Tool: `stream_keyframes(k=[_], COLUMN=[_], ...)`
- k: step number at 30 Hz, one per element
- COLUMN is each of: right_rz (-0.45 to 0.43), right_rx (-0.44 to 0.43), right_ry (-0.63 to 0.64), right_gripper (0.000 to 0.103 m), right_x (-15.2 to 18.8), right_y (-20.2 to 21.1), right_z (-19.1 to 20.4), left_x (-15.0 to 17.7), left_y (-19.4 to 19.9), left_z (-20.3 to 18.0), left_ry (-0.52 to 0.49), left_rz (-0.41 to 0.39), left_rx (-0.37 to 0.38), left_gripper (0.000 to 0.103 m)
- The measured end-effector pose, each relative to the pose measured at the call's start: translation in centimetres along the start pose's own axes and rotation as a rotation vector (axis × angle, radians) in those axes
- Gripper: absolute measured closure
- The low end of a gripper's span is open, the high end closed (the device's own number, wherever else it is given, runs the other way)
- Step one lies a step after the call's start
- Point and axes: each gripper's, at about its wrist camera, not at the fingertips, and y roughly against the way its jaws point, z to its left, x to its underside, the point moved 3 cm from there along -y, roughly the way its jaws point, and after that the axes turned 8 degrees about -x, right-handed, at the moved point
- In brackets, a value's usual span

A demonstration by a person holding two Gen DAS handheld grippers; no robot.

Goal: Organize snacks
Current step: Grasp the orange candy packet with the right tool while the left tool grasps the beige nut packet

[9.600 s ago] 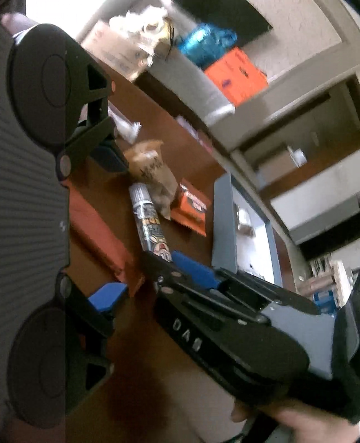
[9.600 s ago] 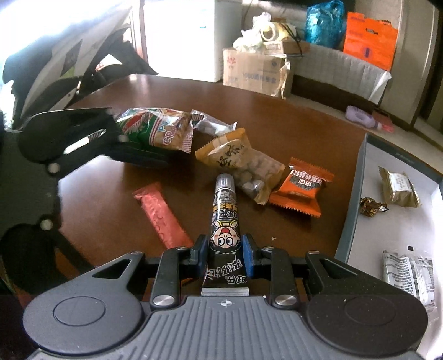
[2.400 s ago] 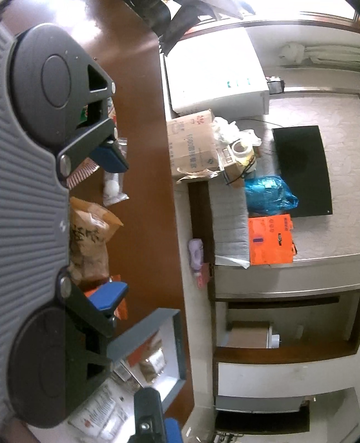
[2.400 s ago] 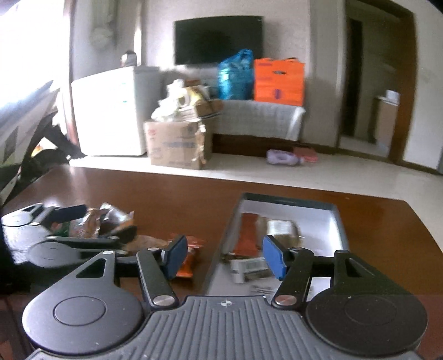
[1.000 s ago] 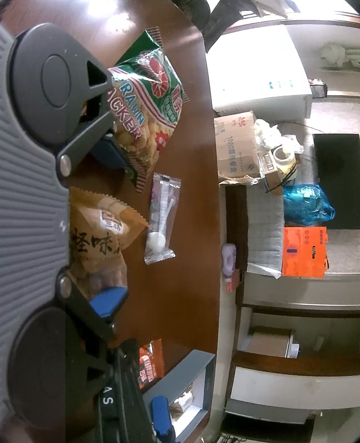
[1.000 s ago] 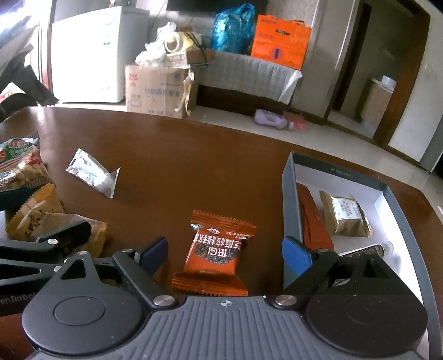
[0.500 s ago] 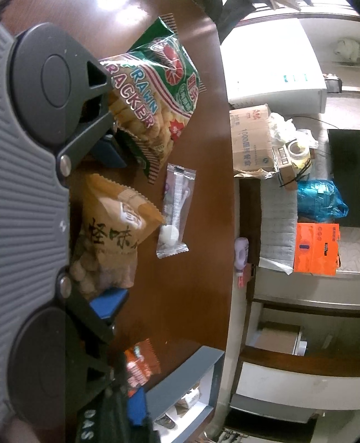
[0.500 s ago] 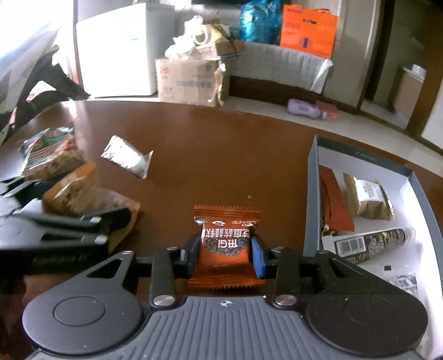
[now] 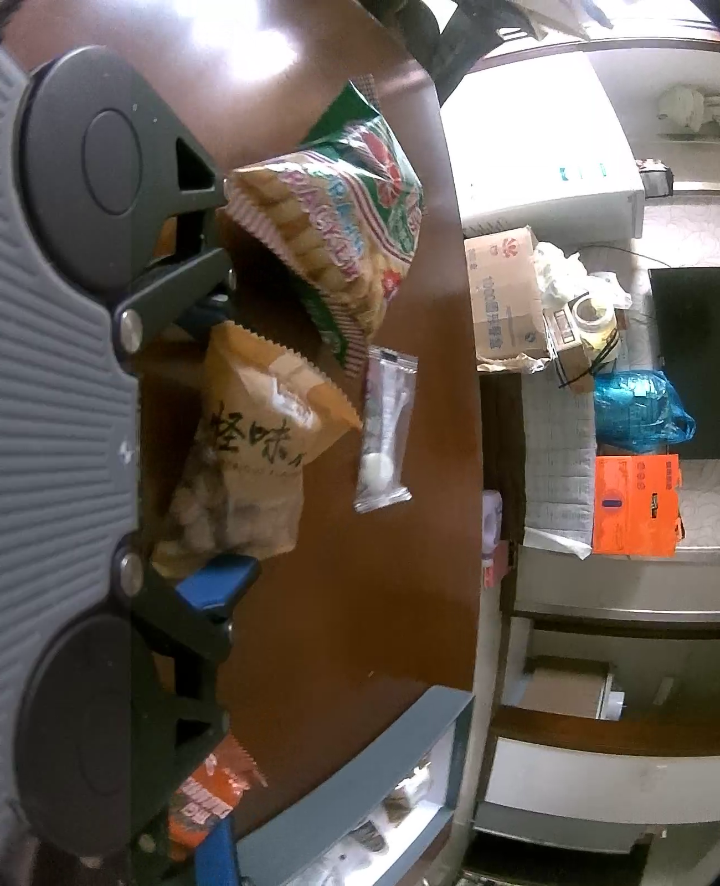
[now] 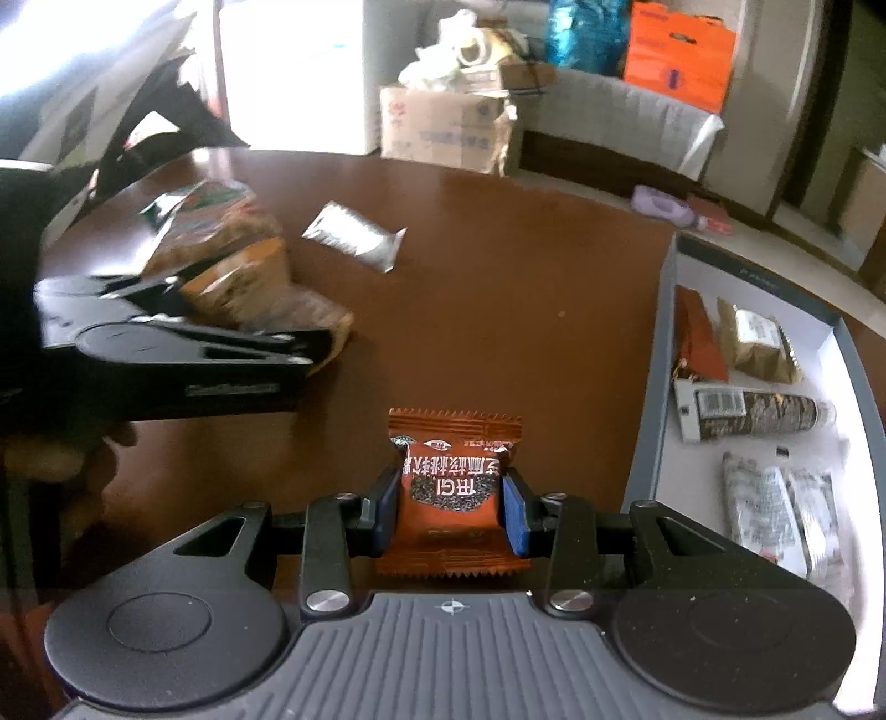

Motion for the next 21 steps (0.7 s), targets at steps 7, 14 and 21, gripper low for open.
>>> stream_keyframes(k=[7, 14, 21], right_rz=[-0.014, -0.029, -0.038], right_rx=[0.025, 0.006, -0.018], right_ry=[0.012, 0.001, -0.041], right_gripper=[0.064, 0.064, 0.064], right_x=[2.6, 4.4, 4.3], right_y=[2.1, 3.4, 3.4], right_z=[2.3, 4.0, 2.6], left_x=[2.1, 2.3, 2.2], left_y=[3.0, 4.4, 3.5], left_z=[-1.1, -1.1, 0.2], left_ry=[0.012, 0.028, 0.009], left_rz=[0.002, -0.009, 0.004], left_rx=[-0.012, 0.019, -0.003], left_gripper=[0.023, 0.04, 0.006])
